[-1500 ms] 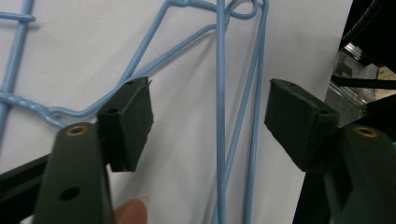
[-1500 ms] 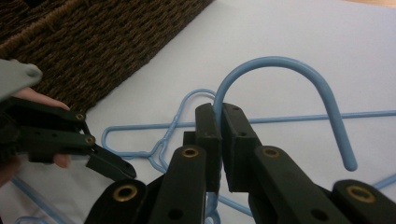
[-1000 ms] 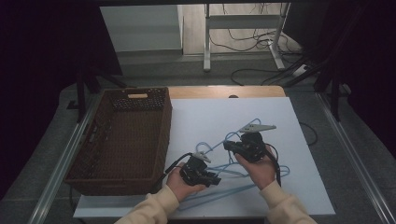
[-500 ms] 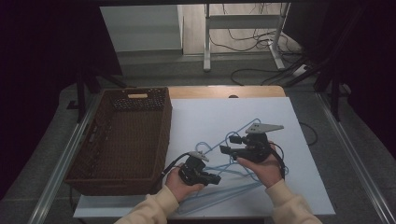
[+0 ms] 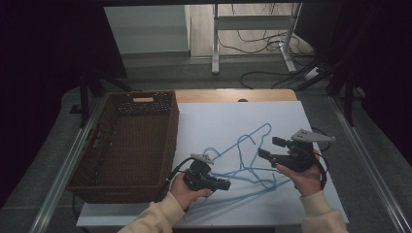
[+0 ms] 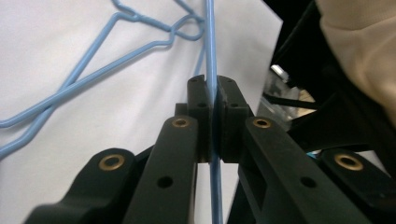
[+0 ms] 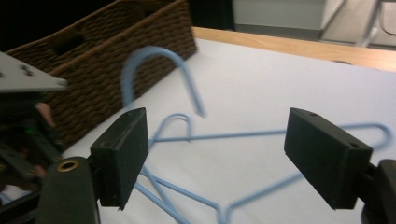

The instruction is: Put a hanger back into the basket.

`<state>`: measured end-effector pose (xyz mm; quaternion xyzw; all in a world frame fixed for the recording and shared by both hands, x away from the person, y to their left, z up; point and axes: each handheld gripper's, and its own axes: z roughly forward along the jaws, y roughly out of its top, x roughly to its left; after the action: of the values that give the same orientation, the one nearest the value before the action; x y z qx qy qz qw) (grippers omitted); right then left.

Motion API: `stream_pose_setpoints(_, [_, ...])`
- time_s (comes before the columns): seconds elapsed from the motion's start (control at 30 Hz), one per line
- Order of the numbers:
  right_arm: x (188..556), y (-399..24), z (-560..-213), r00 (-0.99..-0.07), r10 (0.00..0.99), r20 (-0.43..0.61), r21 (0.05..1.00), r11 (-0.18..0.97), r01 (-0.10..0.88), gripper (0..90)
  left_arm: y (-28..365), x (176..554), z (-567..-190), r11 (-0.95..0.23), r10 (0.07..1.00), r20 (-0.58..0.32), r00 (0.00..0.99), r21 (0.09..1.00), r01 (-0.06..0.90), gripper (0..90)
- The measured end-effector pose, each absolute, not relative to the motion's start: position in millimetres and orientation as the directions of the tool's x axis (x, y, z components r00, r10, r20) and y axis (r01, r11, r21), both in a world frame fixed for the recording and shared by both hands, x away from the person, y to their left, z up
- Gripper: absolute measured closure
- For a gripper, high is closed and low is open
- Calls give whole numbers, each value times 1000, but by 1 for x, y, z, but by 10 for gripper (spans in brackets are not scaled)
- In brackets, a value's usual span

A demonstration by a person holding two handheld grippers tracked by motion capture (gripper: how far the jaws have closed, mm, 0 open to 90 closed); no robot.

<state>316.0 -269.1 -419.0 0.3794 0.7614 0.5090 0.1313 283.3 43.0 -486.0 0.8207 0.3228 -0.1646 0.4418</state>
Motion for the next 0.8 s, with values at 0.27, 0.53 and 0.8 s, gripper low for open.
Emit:
stream_pose_setpoints(0.27, [322,-304,-426,-587,781,210,875,117,469,219,43,278,-469,-400,342,-552,761,647,649,858])
stream_pose_setpoints(0.53, [328,-322,-435,-533,814,230,865,79,495,221,48,273,-452,-385,320,-539,779,677,627,858])
stream_pose_setpoints(0.8, [330,-330,-440,-506,830,236,859,65,508,224,62,268,-429,-363,323,-503,802,716,596,859])
